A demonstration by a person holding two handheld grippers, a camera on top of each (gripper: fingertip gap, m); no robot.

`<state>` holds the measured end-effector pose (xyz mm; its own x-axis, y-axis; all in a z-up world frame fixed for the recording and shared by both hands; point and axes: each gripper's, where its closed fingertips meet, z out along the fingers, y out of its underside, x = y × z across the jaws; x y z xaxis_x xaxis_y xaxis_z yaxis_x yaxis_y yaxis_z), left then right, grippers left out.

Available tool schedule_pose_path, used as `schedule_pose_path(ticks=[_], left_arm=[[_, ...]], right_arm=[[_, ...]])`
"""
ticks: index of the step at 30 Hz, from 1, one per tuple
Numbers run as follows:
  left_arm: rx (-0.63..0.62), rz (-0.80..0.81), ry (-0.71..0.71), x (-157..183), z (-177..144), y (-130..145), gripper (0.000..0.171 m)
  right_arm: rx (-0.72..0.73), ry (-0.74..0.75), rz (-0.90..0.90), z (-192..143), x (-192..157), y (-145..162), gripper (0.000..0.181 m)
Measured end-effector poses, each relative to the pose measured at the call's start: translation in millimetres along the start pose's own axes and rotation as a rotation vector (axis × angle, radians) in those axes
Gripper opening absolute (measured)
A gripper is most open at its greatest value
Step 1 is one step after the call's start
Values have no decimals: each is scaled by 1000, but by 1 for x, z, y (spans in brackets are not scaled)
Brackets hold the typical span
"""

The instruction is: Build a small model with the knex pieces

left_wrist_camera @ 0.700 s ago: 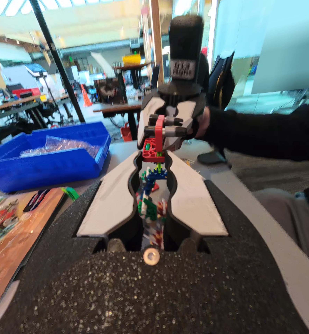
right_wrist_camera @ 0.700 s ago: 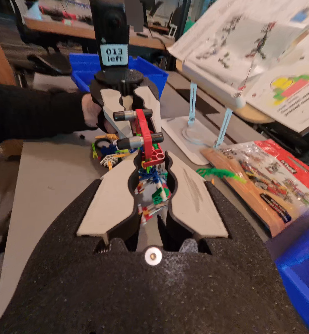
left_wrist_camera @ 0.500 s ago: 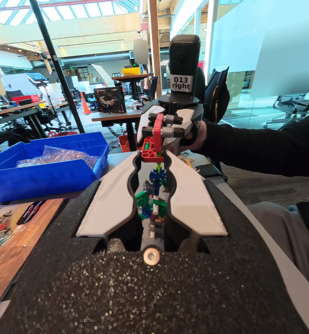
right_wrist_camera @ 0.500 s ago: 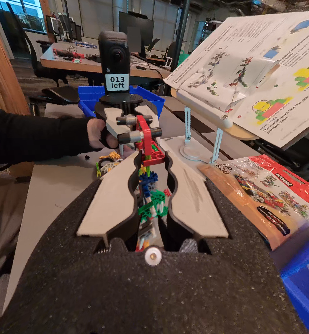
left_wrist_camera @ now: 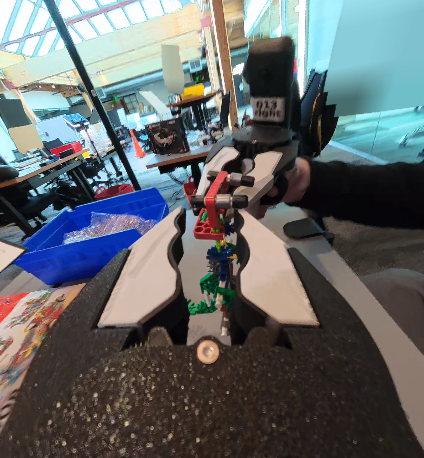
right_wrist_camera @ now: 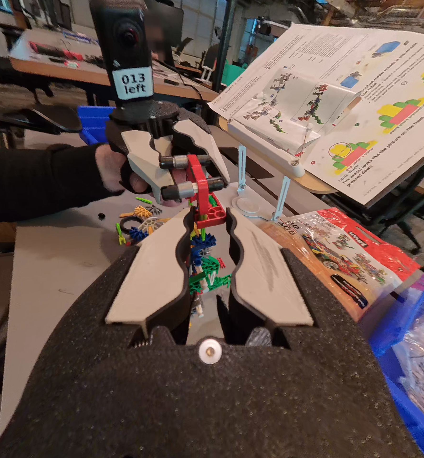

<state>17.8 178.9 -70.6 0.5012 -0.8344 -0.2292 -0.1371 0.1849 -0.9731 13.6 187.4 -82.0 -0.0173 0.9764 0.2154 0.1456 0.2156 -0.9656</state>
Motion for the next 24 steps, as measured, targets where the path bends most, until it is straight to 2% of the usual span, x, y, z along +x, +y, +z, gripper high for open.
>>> schedule_pose_path(ticks=[3, 6, 10, 11, 15, 20, 23, 24], left_arm=[[-101, 62, -24, -2, -7, 7, 41], [-148, 113, -56, -6, -20, 2, 47], [-306, 303, -102, -1, -22, 1, 43], [-343, 329, -99, 1, -21, 1, 49], [-444, 386, -84, 3, -23, -4, 48], [-496, 434, -39, 13, -15, -9, 34], [-553, 444, 6, 14, -10, -3, 10], [-552, 431, 28, 15, -8, -4, 9]], right_arm=[[-43, 54, -48, 2, -4, -2, 22], [-73, 116, -61, 3, -3, -2, 22], [-130, 210, -114, 3, -2, -1, 23], [-152, 230, -142, 3, -2, 1, 23], [-148, 226, -143, 8, -7, 3, 22], [-140, 225, -150, 8, -8, 3, 23], [-134, 220, -171, 8, -12, 1, 22], [-138, 225, -184, 7, -12, 1, 22]])
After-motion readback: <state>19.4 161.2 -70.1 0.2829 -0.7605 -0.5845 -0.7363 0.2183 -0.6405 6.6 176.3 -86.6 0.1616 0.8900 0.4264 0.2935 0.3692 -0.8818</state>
